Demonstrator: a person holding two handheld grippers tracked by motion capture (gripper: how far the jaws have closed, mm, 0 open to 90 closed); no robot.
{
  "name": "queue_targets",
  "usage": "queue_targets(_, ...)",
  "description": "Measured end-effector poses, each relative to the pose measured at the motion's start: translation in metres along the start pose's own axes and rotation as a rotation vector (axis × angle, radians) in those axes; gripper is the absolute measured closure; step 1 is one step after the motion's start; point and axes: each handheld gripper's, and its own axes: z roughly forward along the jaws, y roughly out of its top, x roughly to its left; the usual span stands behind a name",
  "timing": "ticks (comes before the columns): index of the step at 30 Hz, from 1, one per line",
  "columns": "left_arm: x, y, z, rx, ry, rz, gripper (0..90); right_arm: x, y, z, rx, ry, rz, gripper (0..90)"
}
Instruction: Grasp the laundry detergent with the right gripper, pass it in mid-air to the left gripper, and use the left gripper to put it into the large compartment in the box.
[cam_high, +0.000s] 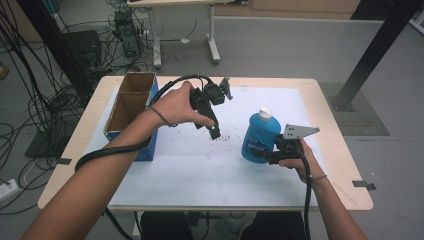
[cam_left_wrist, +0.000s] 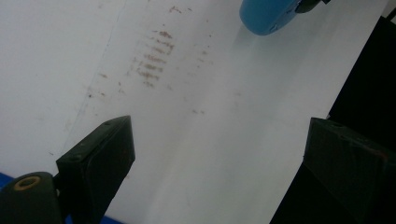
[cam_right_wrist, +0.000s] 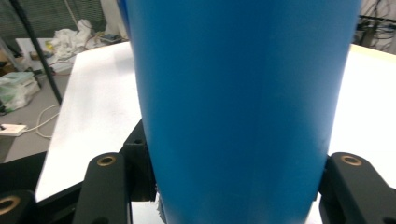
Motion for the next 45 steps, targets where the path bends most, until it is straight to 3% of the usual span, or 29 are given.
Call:
queue_targets(17,-0.015,0.006,-0.006,0.017,-0.026,0.113,9.1,0.004,0.016,0.013,0.021,0.091,-0.043,41.3)
queue_targets(20,-0.021,0.011,-0.007,0.042,-0.036,0.16,9.2,0.005,0.018,0.017,0.033,0.113,-0.051,41.3)
queue_targets(24,-0.028,0.013,-0.01,0.048,-0.031,0.189,9.3,0.006,0.02,0.022,0.043,0.129,-0.055,41.3)
queue_targets(45,-0.055,0.028,-0.018,0.103,-0.028,0.305,9.3,0.013,0.026,0.046,0.076,0.213,-0.09,41.3)
